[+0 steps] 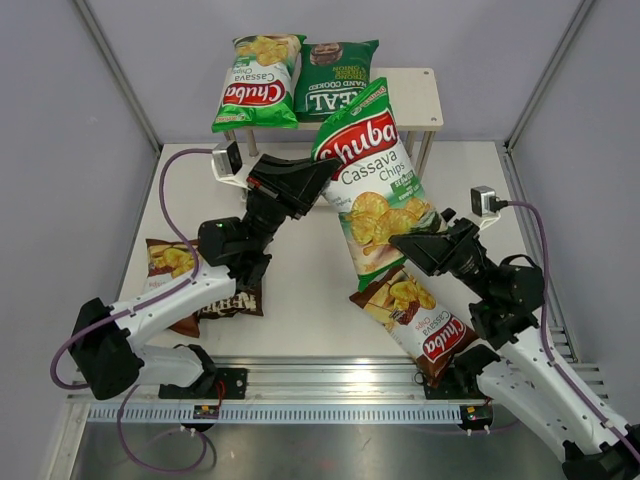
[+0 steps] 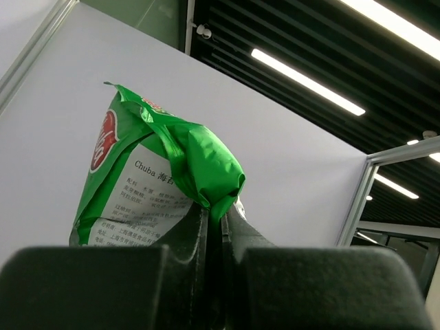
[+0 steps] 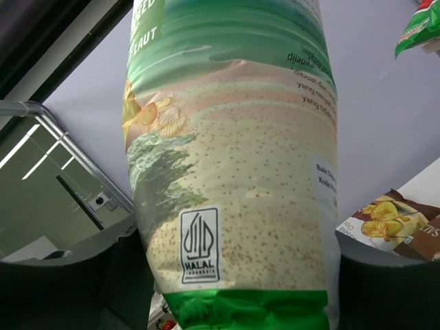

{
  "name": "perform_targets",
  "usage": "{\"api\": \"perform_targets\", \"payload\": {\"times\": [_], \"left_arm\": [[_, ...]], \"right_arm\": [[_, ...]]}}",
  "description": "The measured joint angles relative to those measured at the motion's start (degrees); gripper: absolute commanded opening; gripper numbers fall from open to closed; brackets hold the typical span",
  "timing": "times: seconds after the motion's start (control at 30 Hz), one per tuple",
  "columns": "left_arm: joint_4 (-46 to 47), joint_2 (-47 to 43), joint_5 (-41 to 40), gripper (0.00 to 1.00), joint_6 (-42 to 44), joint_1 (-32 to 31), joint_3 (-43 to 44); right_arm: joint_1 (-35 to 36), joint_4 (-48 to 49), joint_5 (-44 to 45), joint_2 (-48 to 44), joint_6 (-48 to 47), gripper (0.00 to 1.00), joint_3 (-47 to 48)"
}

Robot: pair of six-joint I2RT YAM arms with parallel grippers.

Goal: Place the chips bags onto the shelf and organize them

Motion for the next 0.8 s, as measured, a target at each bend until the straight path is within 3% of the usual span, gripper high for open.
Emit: {"api": "perform_targets", "payload": {"times": [0.07, 0.1, 0.13, 0.2, 0.23, 0.47, 0.6, 0.8], "left_arm": [[-1.49, -0.02, 0.24, 0.27, 0.31, 0.31, 0.55], [-2.38, -0.07, 0.44, 0.52, 0.50, 0.74, 0.74], [-3.21, -0.13, 0.59, 0.63, 0.87, 1.42, 0.83], [-5.31, -0.22, 0.74, 0.75, 0.35, 3.43, 1.07], [-6.69, -0.37, 1.05, 0.87, 0.02, 4.55, 1.11], [-23.12, -3.06, 4.09, 0.99, -0.61, 12.96, 0.13], [-38.01, -9.11, 2.86, 0.99, 2.73, 15.56, -0.07], [-57.05, -21.40, -1.03, 0.99, 11.65, 15.67, 1.53]], "right_arm": [[0.00, -1.60, 0.74, -1.07, -0.83, 0.47, 0.00], [0.00, -2.62, 1.29, -1.66, -1.49, 0.44, 0.04], [0.00, -3.37, 1.84, -2.16, -1.99, 0.39, 0.07], [0.00, -4.92, 2.73, -2.86, -3.02, 0.38, 0.17], [0.02, -6.03, 3.39, -2.95, -3.50, 0.37, 0.39], [0.22, -15.98, 6.78, -0.79, -8.79, 0.34, 4.00], [0.52, -24.37, 9.97, 2.10, -12.55, 0.32, 10.95], [0.26, -28.79, 15.69, 7.34, -14.82, 0.34, 23.89]]}}
